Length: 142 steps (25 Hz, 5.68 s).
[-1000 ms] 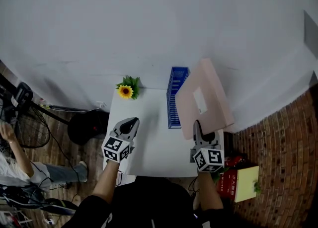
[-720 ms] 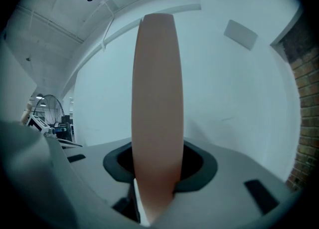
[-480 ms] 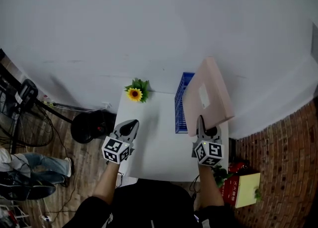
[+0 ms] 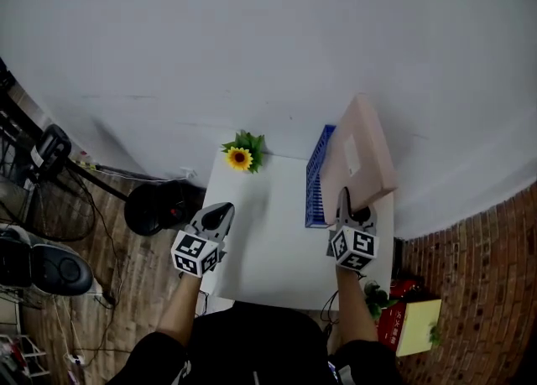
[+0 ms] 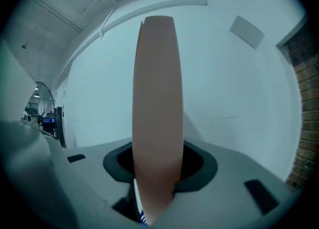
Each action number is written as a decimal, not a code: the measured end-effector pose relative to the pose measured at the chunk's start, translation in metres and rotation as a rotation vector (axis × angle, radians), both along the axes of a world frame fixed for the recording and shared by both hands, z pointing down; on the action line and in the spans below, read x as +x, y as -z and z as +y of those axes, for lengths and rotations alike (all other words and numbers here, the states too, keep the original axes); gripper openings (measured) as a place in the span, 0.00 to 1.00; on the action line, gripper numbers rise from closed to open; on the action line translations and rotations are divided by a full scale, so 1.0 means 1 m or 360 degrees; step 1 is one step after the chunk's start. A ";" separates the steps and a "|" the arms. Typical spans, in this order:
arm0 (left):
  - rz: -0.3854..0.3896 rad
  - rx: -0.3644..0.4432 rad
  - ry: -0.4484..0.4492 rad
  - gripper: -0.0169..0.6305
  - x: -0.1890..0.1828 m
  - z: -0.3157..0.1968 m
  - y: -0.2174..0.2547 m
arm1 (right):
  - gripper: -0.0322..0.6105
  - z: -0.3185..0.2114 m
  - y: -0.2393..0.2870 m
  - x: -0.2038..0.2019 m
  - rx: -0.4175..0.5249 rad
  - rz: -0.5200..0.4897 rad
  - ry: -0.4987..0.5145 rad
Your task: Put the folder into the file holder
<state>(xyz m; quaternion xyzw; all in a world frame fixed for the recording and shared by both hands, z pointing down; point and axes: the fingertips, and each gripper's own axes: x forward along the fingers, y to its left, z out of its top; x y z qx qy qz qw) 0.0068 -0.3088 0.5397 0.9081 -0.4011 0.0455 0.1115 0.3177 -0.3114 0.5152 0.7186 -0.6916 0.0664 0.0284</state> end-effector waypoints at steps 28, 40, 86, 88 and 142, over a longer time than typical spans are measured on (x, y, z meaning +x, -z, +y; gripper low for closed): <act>-0.0026 -0.0100 0.0092 0.07 -0.038 -0.013 -0.022 | 0.32 -0.030 -0.033 -0.010 0.0084 0.0062 -0.0146; -0.0048 -0.0128 0.0132 0.07 -0.052 -0.016 -0.030 | 0.32 -0.043 -0.054 -0.016 0.0087 0.0041 -0.0141; -0.0039 -0.0183 0.0072 0.07 -0.024 0.002 -0.037 | 0.42 -0.036 -0.170 -0.025 -0.0584 -0.0014 0.0110; -0.0035 -0.0177 0.0062 0.07 -0.022 0.003 -0.036 | 0.42 -0.031 -0.166 -0.025 -0.0567 -0.0008 0.0108; 0.0025 0.0045 -0.0170 0.07 0.055 -0.005 0.011 | 0.06 0.066 0.000 -0.007 -0.0082 0.0095 0.0164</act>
